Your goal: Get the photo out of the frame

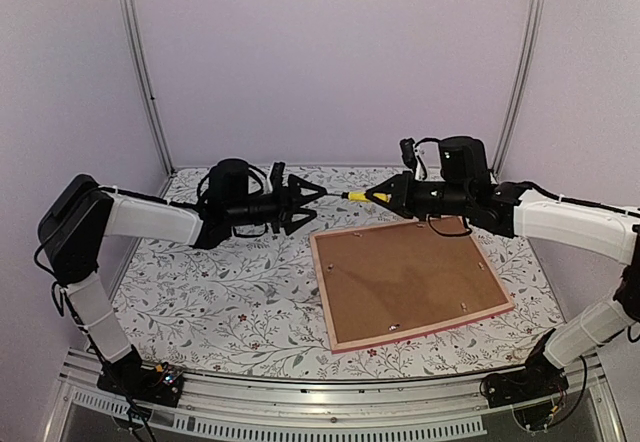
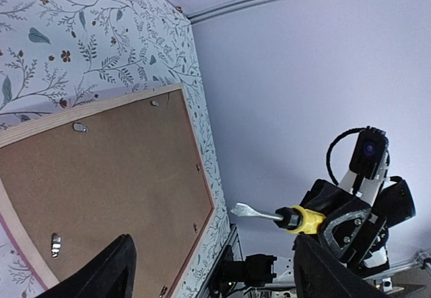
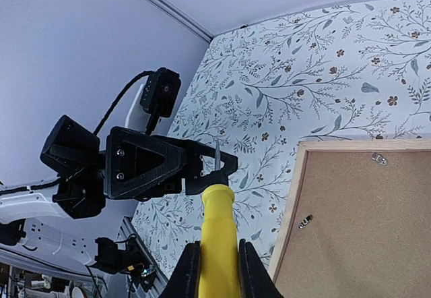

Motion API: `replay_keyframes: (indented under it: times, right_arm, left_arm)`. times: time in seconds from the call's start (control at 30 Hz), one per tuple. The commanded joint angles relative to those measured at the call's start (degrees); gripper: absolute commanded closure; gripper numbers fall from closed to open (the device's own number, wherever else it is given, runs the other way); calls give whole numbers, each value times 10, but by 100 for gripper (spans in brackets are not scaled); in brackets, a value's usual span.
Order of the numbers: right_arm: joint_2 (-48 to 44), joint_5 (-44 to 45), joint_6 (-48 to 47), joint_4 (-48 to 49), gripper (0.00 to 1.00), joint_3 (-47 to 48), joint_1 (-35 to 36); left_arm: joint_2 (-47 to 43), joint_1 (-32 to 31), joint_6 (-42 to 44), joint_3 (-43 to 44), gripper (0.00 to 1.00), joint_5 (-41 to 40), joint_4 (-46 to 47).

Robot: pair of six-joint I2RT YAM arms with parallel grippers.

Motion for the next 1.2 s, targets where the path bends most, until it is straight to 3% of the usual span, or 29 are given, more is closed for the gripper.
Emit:
replay_keyframes:
  times: [0.0,0.23,0.53,0.97,1.17]
  right_arm:
    - [-20,-66,57,54,100,-4,-17]
    - [-17,-122,115,99,100,-17,-39]
    - [-4,-165,162,158,100,-38,-45]
    - [-10,-176,180,180,100,-62,-52]
    - [-16,-178,182,184,100,-68,-54]
  left_arm:
    - [-6,6,-76,-28,19,24,172]
    - [0,6,-121,-51,27,22,259]
    - [17,4,-149,-51,48,27,302]
    - [22,0,-152,-36,74,35,294]
    - [26,-6,-146,-27,79,37,280]
